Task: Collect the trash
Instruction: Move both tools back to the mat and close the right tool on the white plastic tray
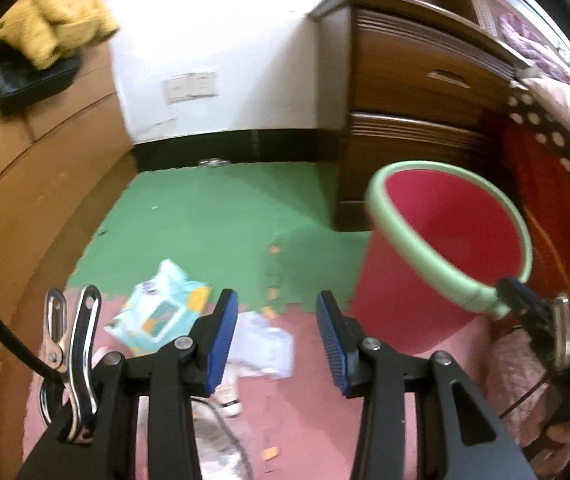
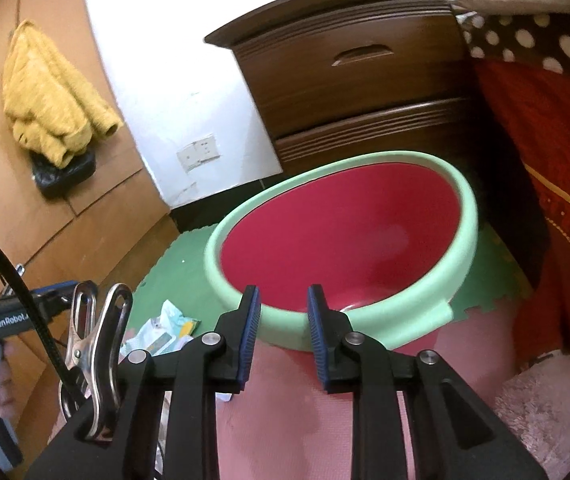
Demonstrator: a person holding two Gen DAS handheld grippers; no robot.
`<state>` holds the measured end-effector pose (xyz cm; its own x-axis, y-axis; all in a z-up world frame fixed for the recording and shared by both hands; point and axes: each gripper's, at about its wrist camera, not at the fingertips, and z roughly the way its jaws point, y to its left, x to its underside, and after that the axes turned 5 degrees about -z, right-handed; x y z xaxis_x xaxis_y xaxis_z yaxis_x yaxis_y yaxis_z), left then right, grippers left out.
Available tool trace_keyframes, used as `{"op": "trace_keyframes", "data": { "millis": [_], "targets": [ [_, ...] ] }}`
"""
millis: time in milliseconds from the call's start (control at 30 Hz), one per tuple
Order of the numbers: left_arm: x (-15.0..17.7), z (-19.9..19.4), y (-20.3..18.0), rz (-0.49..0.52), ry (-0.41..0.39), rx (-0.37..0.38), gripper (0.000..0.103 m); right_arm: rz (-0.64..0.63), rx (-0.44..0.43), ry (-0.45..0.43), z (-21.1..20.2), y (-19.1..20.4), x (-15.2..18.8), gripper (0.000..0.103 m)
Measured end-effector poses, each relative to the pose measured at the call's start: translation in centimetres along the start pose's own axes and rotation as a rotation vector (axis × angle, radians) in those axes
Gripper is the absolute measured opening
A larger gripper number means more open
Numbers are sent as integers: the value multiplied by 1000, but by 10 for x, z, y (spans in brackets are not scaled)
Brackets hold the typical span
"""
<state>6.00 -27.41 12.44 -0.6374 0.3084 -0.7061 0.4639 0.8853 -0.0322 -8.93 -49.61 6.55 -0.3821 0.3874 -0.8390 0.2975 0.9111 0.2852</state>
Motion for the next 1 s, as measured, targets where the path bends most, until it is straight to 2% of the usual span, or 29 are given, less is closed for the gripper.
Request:
{"op": "trace_keyframes", "data": {
  "millis": [167,433,733,1000],
  "targets": [
    [16,8,35,-54,32,-48,43,-51,-17,3,3,17,6,25],
    [40,36,66,-97,88,-105,43,-139,-37,31,13,43,17,25],
    [63,73,101,-197,191,-97,43,-211,-62,86,33,68,28,25],
    [68,56,122,-252,169,-71,43,-302,-82,150,52,96,50,25]
  ]
}}
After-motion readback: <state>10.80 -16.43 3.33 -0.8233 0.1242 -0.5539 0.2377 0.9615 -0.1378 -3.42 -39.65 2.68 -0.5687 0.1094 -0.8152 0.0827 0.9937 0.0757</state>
